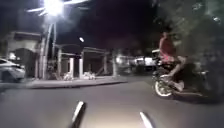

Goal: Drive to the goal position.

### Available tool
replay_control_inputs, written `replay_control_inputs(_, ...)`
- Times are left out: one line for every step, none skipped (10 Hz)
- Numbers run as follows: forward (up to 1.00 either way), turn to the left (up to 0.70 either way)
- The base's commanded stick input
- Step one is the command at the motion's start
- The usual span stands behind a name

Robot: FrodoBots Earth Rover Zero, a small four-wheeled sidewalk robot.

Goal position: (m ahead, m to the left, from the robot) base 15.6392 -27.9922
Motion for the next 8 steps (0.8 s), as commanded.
replay_control_inputs(1.0,0.02)
replay_control_inputs(1.0,0.02)
replay_control_inputs(1.0,0.02)
replay_control_inputs(1.0,0.02)
replay_control_inputs(1.0,0.02)
replay_control_inputs(1.0,-0.07)
replay_control_inputs(1.0,-0.36)
replay_control_inputs(1.0,-0.38)
